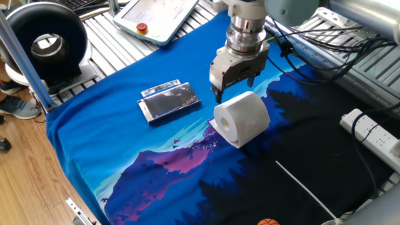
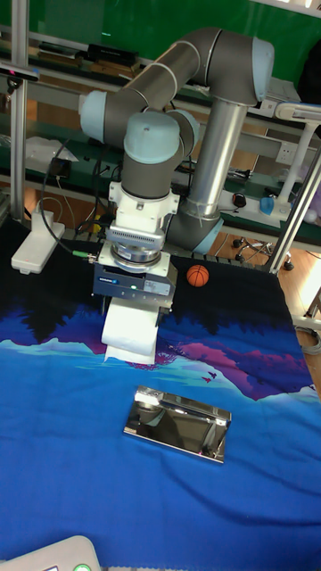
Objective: Put the toilet paper on its holder
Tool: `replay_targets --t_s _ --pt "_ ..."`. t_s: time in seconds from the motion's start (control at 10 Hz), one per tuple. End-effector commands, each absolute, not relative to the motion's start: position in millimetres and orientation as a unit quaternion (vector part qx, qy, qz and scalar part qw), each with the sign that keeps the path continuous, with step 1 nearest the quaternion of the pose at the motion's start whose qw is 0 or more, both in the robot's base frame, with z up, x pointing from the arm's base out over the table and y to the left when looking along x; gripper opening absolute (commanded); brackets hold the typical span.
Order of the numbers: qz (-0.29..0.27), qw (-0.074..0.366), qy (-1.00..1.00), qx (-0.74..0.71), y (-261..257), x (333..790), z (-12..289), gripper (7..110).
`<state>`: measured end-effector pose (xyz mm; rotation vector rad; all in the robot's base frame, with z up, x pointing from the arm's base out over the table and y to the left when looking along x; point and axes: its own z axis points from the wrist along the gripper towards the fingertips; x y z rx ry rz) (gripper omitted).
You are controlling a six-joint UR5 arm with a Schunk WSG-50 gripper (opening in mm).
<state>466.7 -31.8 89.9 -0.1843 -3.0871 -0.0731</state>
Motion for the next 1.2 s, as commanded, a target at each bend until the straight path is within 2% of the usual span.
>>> replay_targets --t_s 0.0,0.2,0.6,1.1 --pt "-0.037 0.035 -0.993 -0.108 -22 467 94 110" --pt "-0.045 0.032 -0.989 -0.138 -9 474 96 110" --pt "0.008 0.066 -0.990 -0.122 -32 457 95 110" --pt "-0.013 0.057 -0.995 -0.085 -26 459 94 110"
